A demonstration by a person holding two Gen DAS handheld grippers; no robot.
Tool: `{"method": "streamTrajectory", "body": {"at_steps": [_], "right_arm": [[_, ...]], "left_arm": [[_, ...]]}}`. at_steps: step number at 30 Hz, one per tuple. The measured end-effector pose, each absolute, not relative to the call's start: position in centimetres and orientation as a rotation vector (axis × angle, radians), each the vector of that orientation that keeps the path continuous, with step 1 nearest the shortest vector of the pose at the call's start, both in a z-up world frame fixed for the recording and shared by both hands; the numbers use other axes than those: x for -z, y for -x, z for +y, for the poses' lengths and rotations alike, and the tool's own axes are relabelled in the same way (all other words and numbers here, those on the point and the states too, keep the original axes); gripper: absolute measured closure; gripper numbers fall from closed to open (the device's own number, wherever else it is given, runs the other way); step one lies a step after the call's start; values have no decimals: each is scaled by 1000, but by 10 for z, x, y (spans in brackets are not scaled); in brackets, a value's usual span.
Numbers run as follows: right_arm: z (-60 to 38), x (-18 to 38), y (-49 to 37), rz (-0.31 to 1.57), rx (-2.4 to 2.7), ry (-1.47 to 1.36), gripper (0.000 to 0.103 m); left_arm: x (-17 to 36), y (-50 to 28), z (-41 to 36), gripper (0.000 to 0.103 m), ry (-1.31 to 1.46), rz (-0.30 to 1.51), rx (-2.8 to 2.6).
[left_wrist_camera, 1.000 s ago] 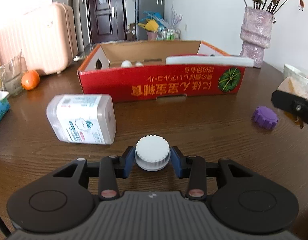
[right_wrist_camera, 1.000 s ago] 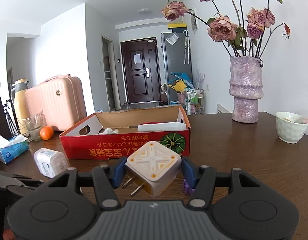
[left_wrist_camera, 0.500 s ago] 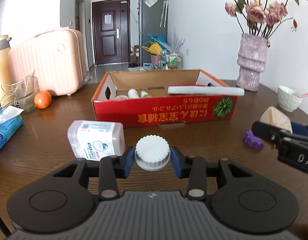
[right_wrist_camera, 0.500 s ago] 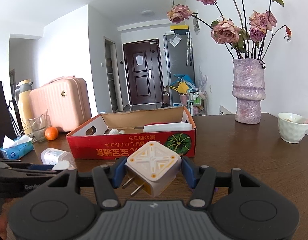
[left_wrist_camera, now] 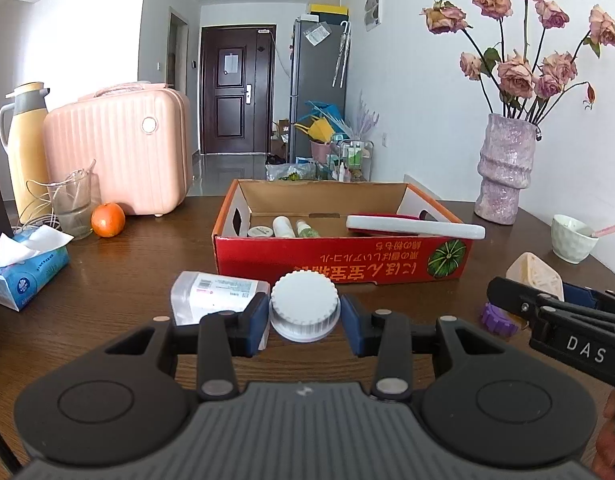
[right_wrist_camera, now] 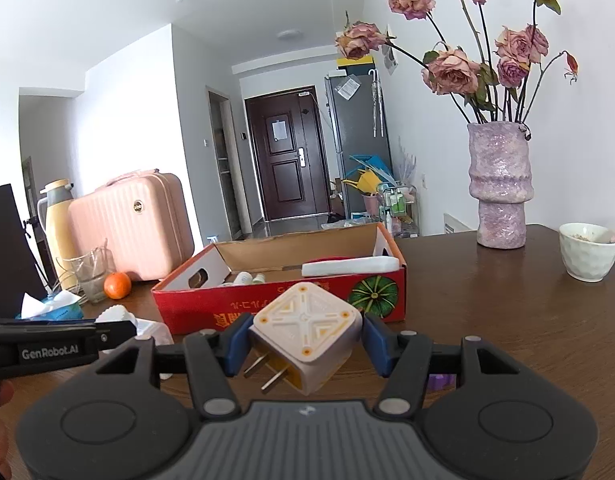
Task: Organize rigid objects
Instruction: 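Carry the white cap and beige plug over the red box with both tools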
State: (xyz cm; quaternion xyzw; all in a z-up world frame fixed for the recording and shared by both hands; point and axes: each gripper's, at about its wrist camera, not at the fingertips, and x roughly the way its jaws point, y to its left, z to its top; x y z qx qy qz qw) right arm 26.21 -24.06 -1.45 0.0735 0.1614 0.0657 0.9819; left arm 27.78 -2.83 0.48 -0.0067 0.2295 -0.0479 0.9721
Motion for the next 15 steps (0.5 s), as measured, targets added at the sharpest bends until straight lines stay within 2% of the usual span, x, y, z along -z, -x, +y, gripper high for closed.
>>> {"method": "streamTrajectory", "body": {"at_steps": [15], "right_arm": [[-220,-4,-278,297,-147,-124,45]], "left_arm": [[-25,-293,-18,63,40,422,63]]}}
